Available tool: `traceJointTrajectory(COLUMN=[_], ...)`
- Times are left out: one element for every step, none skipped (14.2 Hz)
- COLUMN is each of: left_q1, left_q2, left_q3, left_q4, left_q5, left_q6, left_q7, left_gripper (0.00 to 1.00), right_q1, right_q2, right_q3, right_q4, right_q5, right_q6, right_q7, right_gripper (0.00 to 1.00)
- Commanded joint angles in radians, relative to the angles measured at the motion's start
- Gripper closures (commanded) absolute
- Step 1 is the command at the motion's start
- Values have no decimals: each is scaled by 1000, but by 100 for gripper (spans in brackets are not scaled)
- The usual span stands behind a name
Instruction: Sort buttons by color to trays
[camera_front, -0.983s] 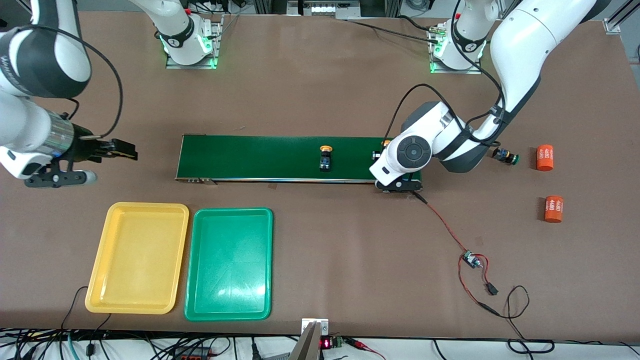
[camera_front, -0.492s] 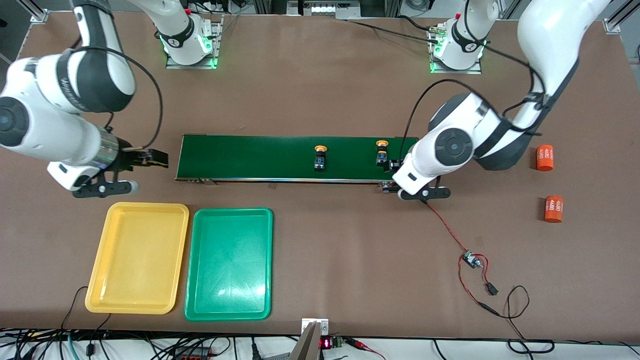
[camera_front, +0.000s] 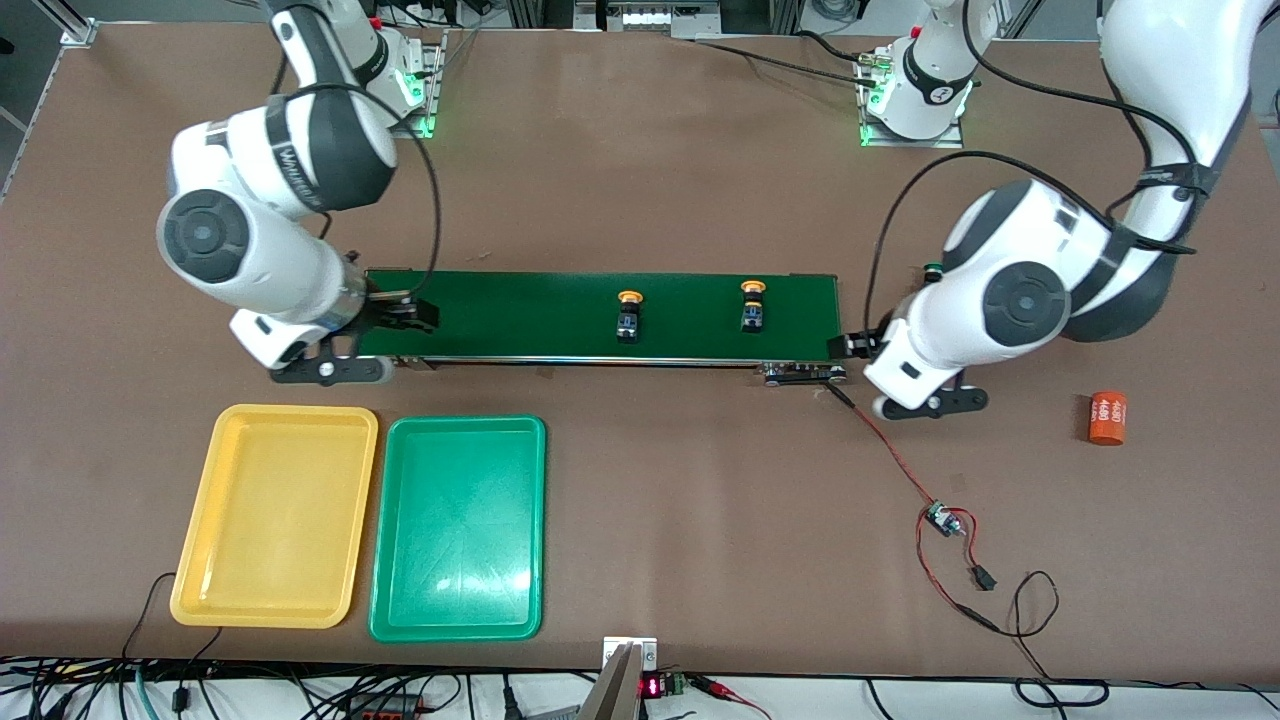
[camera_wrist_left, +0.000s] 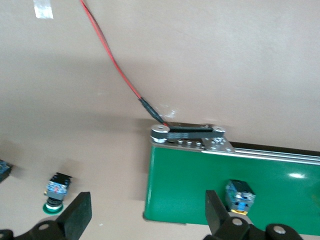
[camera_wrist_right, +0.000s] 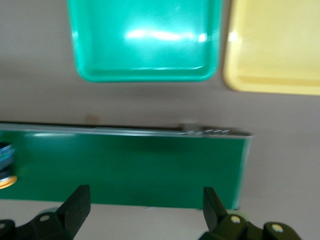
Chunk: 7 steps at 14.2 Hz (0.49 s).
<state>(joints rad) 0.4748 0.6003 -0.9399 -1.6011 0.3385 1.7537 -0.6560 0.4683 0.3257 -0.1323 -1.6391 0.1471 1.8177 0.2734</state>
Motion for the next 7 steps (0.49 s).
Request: traceJointTrajectory(left_q1=[31, 34, 34, 30, 27, 27, 22], left_q2=[-2, -5, -16, -57, -89, -120, -148], left_q3=[-13, -8, 10, 59, 108, 159, 234], left_q4=[15, 39, 65, 66, 64, 56, 53], left_q5=[-18, -21, -21, -24, -32, -61, -103], left_q6=[-26, -36, -49, -53, -51, -51, -51], left_q7=[77, 111, 160, 217, 263, 327, 423], left_gripper=[0, 0, 0, 0, 0, 0, 0], right_q1=[44, 70, 104, 127, 151, 177, 199], right_q2=[21, 32, 51, 68, 90, 111, 131], right_q3=[-10, -10, -12, -12, -12, -12, -12], right_q4=[8, 8, 8, 8, 8, 8, 10], right_q5=[74, 72, 71, 71, 71, 69, 69], right_q6=[29, 55, 89, 126, 167, 211, 248], right_q7=[26, 56, 99, 142, 188, 237, 278], right_gripper=[0, 0, 0, 0, 0, 0, 0])
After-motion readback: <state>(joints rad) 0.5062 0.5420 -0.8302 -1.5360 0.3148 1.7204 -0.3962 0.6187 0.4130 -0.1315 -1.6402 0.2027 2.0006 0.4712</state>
